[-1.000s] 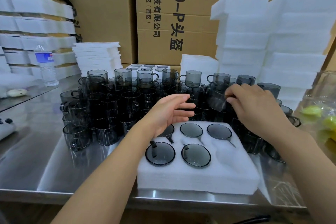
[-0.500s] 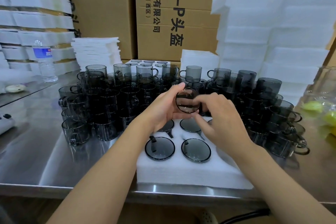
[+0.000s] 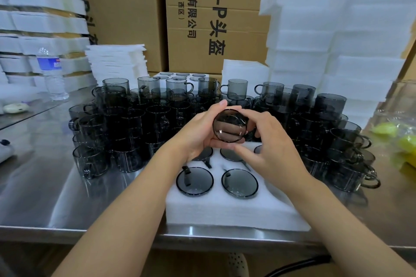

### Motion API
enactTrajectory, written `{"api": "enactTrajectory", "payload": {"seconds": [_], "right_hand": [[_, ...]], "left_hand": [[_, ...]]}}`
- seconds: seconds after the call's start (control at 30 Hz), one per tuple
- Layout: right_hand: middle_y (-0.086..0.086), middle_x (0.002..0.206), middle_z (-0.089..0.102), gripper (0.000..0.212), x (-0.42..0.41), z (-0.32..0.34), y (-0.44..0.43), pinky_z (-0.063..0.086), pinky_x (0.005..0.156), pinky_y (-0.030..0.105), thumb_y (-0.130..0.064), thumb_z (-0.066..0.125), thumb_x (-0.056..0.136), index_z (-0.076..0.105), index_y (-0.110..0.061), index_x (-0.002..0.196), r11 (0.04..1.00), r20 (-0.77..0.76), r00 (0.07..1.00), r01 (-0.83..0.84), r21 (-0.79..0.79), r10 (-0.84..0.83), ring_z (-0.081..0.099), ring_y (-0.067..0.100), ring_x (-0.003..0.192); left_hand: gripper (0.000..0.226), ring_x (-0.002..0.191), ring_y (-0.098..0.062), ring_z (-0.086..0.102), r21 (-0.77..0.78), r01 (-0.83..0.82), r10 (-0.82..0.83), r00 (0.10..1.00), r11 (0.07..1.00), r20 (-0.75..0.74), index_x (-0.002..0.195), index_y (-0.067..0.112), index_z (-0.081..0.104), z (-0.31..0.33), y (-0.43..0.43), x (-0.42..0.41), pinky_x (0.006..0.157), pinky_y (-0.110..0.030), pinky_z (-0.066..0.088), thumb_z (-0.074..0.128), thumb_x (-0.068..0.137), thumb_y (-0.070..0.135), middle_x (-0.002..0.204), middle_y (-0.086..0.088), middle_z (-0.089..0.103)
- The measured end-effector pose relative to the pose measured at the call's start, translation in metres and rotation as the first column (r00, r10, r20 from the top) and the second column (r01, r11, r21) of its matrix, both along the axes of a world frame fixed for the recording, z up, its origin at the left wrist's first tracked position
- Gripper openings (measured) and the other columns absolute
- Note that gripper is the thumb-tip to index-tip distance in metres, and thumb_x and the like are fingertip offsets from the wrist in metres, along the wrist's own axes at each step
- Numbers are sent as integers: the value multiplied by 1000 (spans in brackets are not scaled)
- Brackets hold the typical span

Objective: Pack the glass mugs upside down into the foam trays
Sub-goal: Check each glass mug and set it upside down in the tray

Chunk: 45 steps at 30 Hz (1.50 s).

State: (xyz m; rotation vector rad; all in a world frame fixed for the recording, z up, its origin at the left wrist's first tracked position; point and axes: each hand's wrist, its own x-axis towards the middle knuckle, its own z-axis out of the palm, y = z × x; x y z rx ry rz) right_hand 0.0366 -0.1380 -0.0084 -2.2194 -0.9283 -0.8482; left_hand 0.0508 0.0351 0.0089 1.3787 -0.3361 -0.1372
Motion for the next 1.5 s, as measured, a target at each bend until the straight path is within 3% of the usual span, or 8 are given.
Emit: {"api": "enactTrajectory", "payload": {"seconds": [0.3,0.6,0.77,0.97,1.1,1.23,1.37,1.5], "right_hand": [[-11,103,50,66,3,-4,0,38,84,21,-56,60,76,45,-23,131,999,-22,1000,2,38,-1,44,4,94],[-13,102,48,65,4,-5,0,39,82,21,-62,59,74,42,-31,129,999,23,1000,9,42,-10,41,6,96],[-14,103,46,63,3,-5,-1,38,83,18,-62,57,75,40,-34,129,999,37,999,2,49,-4,40,4,96],[-16,104,43,67,2,-5,-1,35,83,16,-60,55,77,44,-24,131,998,28,999,26,62,-27,40,5,96],[-18,113,42,72,3,-5,-2,33,92,12,-58,63,73,42,-25,134,997,10,1000,-15,75,14,40,1,105],[-14,120,45,69,5,-5,-2,30,95,11,-52,72,72,43,-29,131,995,-60,995,-76,59,79,40,4,112],[-19,113,49,54,2,-3,0,39,89,13,-52,72,69,49,-36,116,978,-138,983,-98,183,124,49,0,108],[-17,99,63,44,-5,3,-10,49,78,19,-48,76,63,55,-41,101,894,-298,930,-66,443,217,61,2,95]], "left_hand": [[58,84,-33,71,68,-30,30,1000,997,-3,94,15,72,-3,0,2,52,-25,54,45,83,65,90,-18,74],[67,85,-34,72,45,30,-30,999,999,-19,109,16,64,-2,0,1,55,-26,56,50,71,69,97,-24,72],[65,83,-31,72,46,50,-50,999,998,3,97,21,71,-2,1,1,54,-26,55,48,70,75,90,-16,74],[39,84,-26,72,82,49,-57,994,995,97,109,26,63,-5,2,-3,55,-21,54,56,78,50,92,-7,75],[46,95,-27,71,129,59,-74,991,990,108,114,24,61,-7,1,-1,60,-22,54,67,72,41,105,-10,73],[46,86,-18,72,159,38,-59,989,987,132,103,27,64,-9,1,1,54,-17,50,70,63,47,96,-3,75],[58,86,-22,70,218,4,-29,993,976,113,105,27,63,-7,-2,3,57,-21,52,54,65,68,92,-6,76],[66,77,-15,71,237,7,-30,995,971,92,113,25,61,-6,-2,2,58,-22,53,51,66,71,91,-5,76]]}}
